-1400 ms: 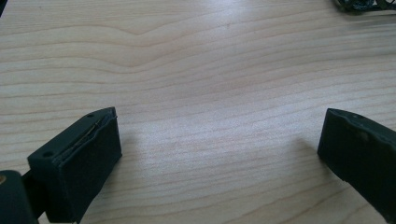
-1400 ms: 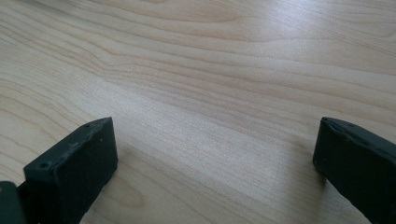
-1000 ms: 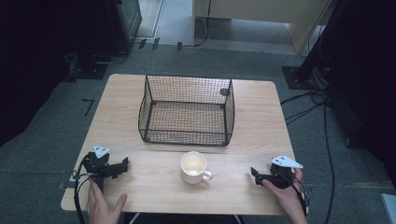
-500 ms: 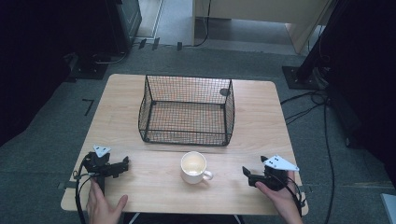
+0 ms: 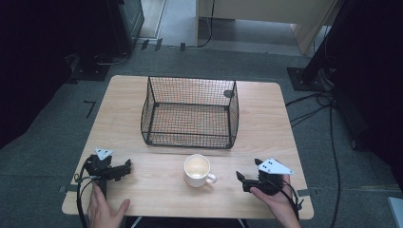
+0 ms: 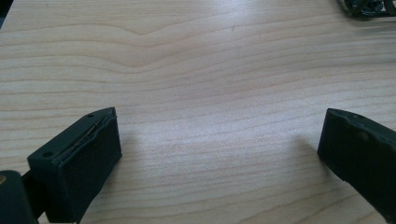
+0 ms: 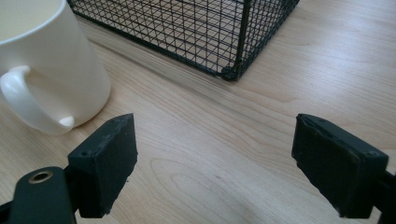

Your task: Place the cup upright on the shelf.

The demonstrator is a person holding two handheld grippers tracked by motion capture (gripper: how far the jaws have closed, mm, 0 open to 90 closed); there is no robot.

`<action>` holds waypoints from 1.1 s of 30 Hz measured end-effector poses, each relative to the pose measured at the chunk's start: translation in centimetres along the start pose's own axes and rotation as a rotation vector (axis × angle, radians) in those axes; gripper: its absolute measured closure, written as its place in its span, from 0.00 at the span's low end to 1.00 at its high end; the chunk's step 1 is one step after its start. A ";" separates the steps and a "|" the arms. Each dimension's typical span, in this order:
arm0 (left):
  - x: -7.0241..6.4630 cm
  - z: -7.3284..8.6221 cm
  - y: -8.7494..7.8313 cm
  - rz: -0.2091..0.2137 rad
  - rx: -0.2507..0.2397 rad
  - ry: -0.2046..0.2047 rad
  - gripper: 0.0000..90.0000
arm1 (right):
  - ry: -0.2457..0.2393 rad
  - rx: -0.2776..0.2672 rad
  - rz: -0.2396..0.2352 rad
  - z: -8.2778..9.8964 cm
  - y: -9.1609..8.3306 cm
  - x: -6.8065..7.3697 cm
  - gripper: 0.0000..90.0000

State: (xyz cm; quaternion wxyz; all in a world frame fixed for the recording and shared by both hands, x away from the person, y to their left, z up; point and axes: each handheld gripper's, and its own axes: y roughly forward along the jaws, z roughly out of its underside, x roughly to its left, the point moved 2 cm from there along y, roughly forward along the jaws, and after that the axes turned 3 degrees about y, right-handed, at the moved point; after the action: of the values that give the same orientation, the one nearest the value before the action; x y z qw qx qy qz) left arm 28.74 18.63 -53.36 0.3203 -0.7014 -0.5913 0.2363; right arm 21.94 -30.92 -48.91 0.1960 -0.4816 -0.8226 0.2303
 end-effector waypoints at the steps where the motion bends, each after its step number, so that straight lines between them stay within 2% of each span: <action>1: 0.0 0.0 0.0 0.000 0.000 0.000 0.00 | -0.006 -0.002 -0.003 0.0 0.1 0.1 0.16; 21: 0.0 0.0 0.0 0.000 0.000 0.000 0.00 | -0.043 0.003 -0.078 -0.4 0.9 3.2 0.17; 33: 0.0 0.0 0.0 0.000 0.000 0.000 0.00 | -0.053 0.006 -0.130 -0.4 1.5 4.6 0.27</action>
State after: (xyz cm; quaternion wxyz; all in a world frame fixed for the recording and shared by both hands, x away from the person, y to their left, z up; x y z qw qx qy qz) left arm 28.74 18.63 -53.36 0.3203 -0.7014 -0.5913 0.2362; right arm 21.07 -26.14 -49.00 0.1902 -0.4203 -0.8563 0.2321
